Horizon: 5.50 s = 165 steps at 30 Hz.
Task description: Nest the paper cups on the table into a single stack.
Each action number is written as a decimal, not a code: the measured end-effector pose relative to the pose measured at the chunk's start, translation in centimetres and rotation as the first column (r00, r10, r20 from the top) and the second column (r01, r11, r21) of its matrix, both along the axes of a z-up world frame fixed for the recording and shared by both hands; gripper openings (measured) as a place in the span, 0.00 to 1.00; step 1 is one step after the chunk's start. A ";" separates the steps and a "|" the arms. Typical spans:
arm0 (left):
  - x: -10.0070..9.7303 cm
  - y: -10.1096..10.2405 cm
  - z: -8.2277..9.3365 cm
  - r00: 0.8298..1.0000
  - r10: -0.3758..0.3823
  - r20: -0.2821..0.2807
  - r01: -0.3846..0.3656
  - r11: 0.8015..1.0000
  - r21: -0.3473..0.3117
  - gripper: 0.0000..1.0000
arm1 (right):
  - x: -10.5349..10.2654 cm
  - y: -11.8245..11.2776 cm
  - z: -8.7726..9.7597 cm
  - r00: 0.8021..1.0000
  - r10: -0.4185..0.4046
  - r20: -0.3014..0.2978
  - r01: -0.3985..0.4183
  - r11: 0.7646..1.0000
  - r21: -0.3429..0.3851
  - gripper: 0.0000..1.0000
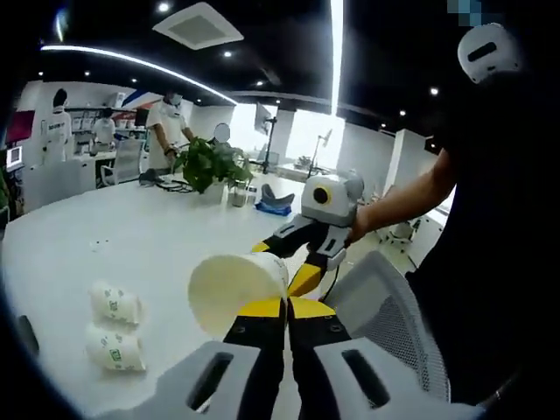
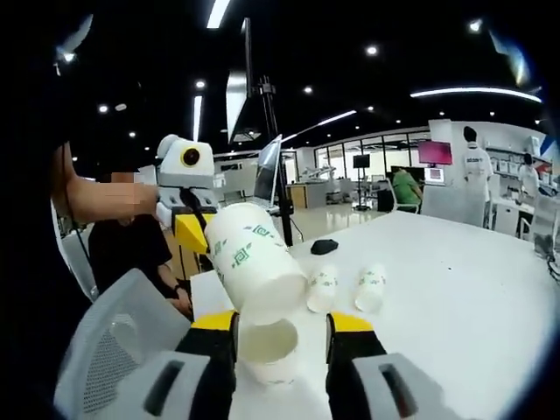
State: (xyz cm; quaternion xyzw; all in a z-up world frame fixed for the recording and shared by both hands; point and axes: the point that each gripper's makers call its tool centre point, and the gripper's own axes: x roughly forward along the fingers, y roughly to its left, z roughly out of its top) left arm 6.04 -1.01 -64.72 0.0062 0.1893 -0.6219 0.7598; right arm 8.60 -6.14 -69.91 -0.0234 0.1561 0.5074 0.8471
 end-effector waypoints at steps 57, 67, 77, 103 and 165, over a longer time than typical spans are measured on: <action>-0.8 0.3 -6.5 0.933 -0.354 0.065 0.261 0.791 0.554 0.00 | -1.3 -4.2 -4.5 0.959 -0.247 -0.138 0.242 0.969 -0.055 0.99; -0.3 -0.2 -7.3 0.918 -0.392 0.062 0.285 0.759 0.585 0.00 | -1.6 -4.3 -4.8 0.952 -0.263 -0.157 0.257 0.965 -0.055 0.97; -0.2 -0.2 -8.0 0.894 -0.444 0.055 0.308 0.700 0.644 0.00 | -2.2 -4.2 -5.0 0.949 -0.266 -0.168 0.258 0.964 -0.067 0.96; -0.9 -1.3 -10.8 0.860 -0.510 -0.010 0.376 0.620 0.689 0.00 | -2.1 -4.2 -5.0 0.949 -0.271 -0.159 0.264 0.962 -0.061 0.95; -2.0 -1.8 -10.7 0.849 -0.527 -0.038 0.416 0.623 0.663 0.00 | -2.5 -4.2 -5.9 0.950 -0.263 -0.172 0.247 0.963 -0.107 0.91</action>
